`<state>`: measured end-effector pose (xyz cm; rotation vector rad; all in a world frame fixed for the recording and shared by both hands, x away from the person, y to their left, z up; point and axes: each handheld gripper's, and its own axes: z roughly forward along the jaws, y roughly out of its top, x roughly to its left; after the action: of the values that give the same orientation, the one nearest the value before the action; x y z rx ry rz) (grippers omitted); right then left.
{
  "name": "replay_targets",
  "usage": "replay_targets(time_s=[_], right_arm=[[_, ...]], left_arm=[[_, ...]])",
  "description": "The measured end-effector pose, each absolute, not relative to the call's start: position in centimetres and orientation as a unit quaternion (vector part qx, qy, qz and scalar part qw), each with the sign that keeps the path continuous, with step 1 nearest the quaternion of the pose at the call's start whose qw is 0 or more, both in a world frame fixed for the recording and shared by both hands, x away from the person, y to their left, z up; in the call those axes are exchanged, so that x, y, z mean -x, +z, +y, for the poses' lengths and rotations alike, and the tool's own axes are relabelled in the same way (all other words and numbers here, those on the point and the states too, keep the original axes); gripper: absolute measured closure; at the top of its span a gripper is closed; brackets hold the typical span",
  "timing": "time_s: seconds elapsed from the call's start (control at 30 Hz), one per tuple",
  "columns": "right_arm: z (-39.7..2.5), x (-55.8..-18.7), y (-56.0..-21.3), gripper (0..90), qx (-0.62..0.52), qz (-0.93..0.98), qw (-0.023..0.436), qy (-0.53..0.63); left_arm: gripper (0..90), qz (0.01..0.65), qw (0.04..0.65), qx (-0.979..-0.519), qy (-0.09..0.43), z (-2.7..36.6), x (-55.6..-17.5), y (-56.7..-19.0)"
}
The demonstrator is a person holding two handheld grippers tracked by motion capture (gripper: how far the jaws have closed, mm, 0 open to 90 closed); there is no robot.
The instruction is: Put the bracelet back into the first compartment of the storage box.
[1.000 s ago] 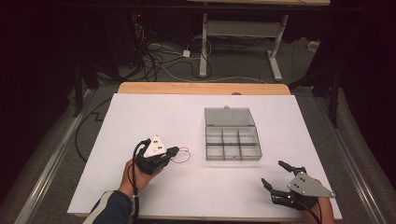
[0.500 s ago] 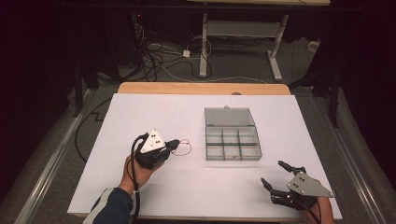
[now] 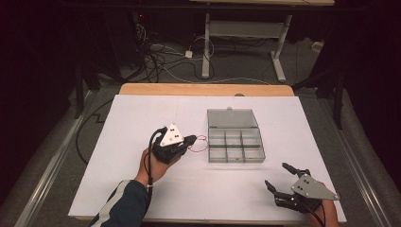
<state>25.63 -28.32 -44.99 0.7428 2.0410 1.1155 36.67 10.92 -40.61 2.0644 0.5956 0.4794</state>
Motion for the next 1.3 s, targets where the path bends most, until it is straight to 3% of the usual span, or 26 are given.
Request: replay_targets(time_s=[0.53, 1.3], right_arm=[[-28.4, -25.7, -45.1, 21.7, -0.286, 0.786, 0.341, 0.429], [-28.3, -25.6, -45.1, 21.7, -0.278, 0.79, 0.343, 0.425]], left_arm=[[85.4, 0.235, 0.436, -0.848, 0.188, 6.5, -39.5, -41.3], [85.3, 0.238, 0.353, -0.878, 0.22, 2.3, -43.0, -43.9]])
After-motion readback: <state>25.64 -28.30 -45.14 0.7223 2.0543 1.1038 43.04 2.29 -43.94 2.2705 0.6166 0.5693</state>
